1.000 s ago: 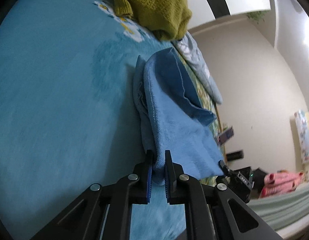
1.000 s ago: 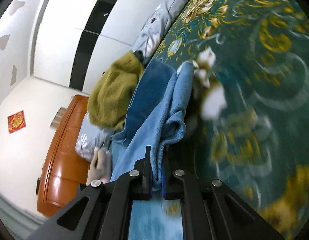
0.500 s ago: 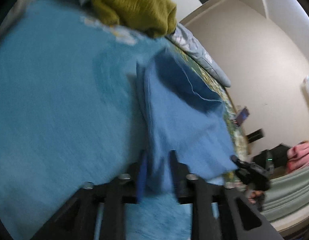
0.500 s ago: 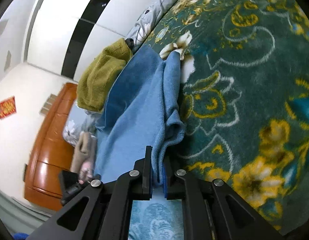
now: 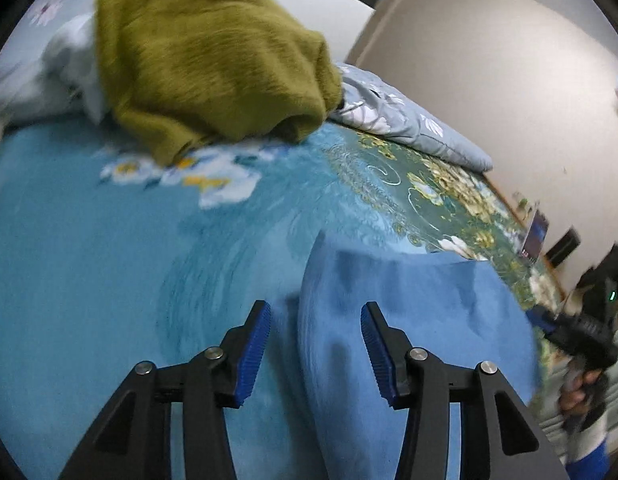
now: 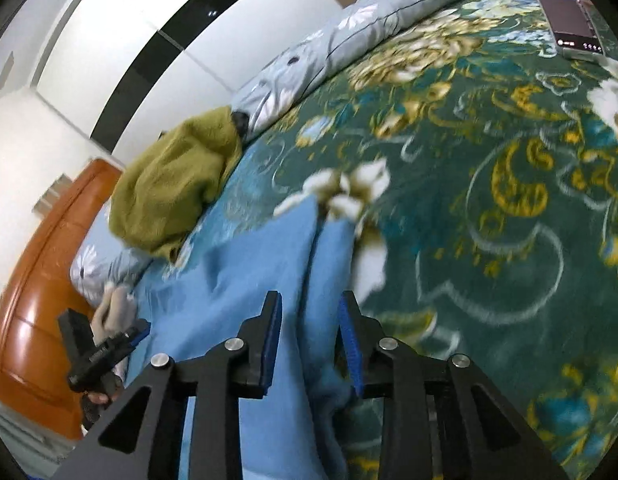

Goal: Fold clothes

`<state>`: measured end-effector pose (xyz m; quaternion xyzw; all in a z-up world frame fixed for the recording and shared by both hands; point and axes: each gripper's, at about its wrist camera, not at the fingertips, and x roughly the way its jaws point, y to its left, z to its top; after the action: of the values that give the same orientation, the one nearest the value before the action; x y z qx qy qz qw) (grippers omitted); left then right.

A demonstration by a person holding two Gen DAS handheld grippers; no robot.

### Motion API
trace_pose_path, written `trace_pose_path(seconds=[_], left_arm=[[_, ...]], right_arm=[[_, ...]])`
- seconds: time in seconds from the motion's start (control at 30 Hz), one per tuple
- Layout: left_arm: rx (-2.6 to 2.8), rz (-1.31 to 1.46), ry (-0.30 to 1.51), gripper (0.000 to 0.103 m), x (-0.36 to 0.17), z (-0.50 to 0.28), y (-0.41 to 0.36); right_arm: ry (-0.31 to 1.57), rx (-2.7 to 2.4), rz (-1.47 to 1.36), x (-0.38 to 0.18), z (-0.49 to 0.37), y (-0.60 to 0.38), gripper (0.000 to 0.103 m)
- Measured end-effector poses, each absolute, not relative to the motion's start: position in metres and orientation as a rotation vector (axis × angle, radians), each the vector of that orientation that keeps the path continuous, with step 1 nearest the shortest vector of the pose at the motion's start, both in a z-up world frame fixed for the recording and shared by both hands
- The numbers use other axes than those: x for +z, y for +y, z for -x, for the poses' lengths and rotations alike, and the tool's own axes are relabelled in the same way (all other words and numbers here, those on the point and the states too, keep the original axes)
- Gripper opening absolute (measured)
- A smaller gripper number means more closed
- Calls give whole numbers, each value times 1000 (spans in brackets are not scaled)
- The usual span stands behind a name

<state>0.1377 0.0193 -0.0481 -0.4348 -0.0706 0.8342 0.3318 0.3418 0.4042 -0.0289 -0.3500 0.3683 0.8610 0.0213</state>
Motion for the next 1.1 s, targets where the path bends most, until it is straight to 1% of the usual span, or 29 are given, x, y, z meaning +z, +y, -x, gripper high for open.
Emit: trace_pose_path(seconds=[0.1,0.13,0.17,0.2,0.23,0.27,0.3,0.43,0.47,0.5,0.53,0.57,0.63,0.7,0.77,0.9,1.03,1.1], left_arm=[[2161,1127,-146,48,-50,-129,33],[2154,1113,-135,45,-50,-128,37],[2149,1107,-130,38,-49,-129,39],[2145,1101,-125,33,-48,-129,41],[2140,1095,-121,26,-47,-130,43],[2133,1091,-130,23,-46,-128,43],[2121,1094,-144,17,-46,-127,42],[2104,1089,-214,10,-44,-122,36],[2101,1087,-232,7,-44,-121,34],[2097,1084,-250,6,-44,-120,32],[2094,1081,-269,5,-43,-119,30],[2098,1068,-300,5,-41,-117,27],[2105,1042,-358,4,-36,-114,19],[2130,1058,-341,4,-38,-109,19],[2139,1095,-334,4,-47,-104,21],[2145,1194,-318,4,-70,-97,24],[2131,1251,-336,5,-78,-93,20],[2137,1252,-312,8,-73,-95,20]], right_arm=[[1120,2663,1111,-30,-320,412,31],[1115,2662,1121,-30,-312,414,31],[1119,2661,1137,-32,-302,415,31],[1125,2662,1153,-34,-293,415,31],[1123,2656,1174,-36,-284,415,31],[1121,2650,1196,-38,-275,415,31],[1120,2645,1215,-40,-267,415,31],[1153,2633,1269,-48,-252,416,31],[1159,2635,1269,-48,-251,417,29],[1164,2640,1268,-48,-251,417,17],[1173,2655,1258,-46,-252,416,9],[1189,2674,1237,-43,-254,416,4],[1212,2728,1147,-31,-259,418,3],[1186,2765,1068,-20,-264,419,3],[1129,2750,1080,-21,-262,420,3],[1124,2605,1231,-53,-253,424,3],[1138,2593,1236,-58,-254,426,3],[1086,2581,1230,-52,-257,427,4]])
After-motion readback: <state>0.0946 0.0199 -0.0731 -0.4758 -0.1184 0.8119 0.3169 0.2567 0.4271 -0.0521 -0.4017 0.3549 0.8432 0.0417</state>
